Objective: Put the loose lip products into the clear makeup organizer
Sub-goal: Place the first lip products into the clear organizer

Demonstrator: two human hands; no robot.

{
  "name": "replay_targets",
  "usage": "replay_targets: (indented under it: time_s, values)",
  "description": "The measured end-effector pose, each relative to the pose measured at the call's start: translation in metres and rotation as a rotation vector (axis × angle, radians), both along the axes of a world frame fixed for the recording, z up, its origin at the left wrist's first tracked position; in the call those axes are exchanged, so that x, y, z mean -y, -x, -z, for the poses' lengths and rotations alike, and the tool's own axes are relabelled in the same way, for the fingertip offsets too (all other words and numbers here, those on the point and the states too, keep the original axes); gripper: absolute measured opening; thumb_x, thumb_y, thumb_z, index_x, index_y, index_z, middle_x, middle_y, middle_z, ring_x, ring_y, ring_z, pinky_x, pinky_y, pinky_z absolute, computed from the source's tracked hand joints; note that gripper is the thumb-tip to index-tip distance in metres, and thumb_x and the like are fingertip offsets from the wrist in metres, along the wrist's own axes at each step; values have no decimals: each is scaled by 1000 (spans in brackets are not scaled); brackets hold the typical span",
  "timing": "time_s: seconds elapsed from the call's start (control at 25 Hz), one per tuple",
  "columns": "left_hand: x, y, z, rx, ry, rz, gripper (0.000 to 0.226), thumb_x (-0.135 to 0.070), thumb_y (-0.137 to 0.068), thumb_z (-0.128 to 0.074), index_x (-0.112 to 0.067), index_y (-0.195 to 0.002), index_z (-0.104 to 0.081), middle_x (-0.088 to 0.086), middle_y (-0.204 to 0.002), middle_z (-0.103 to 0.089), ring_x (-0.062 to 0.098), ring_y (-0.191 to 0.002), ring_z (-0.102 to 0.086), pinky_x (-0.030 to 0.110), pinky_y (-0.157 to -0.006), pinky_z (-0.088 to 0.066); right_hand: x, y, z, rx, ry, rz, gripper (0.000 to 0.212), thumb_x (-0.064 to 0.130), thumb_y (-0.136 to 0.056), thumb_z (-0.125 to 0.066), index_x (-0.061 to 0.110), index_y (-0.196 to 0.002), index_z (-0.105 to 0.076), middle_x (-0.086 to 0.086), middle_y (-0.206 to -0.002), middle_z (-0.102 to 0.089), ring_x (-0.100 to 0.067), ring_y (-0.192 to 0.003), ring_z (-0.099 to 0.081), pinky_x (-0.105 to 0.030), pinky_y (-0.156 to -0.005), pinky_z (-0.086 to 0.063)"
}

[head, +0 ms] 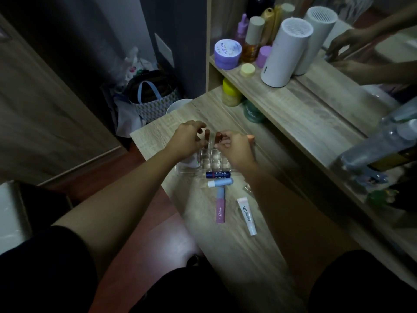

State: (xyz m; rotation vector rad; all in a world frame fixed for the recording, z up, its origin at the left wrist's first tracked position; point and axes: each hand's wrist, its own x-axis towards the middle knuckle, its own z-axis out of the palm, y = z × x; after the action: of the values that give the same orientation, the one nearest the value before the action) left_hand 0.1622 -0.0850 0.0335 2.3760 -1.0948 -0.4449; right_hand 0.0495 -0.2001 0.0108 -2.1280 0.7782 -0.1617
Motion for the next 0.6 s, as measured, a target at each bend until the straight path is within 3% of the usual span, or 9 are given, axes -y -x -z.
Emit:
replay_targets:
  time_s: [0.16, 0.32, 0.6]
  values:
    - [-6, 5, -8, 1, 22, -47, 57, -10, -80, -72, -4, -131, -48, 18, -123, -59, 26, -84, -69, 34, -85, -53, 5, 9, -13, 37, -15, -3, 39, 6, -83, -68, 6, -121, -59, -10, -113, -67, -18, -98, -63, -20, -87, -50]
    - [-17, 27, -18, 48, 91, -102, 60, -10, -80, -71, -3, -134, -45, 20, -125, -55, 27, -87, -67, 39, -86, -54, 13, 34, -33, 72, -5, 11, 41, 5, -84, -68, 4, -123, -57, -12, -115, -65, -13, -95, -59, -21, -89, -48]
    - [-31, 99, -9, 10, 137, -74, 52, -12, -82, -67, 0, -129, -48, 22, -121, -55, 36, -102, -60, 42, -92, -50, 18, 104, -46, 35, 95, 13, 30, 4, -83, -66, 3, -113, -65, -17, -104, -70, -27, -92, -67, -35, -90, -55]
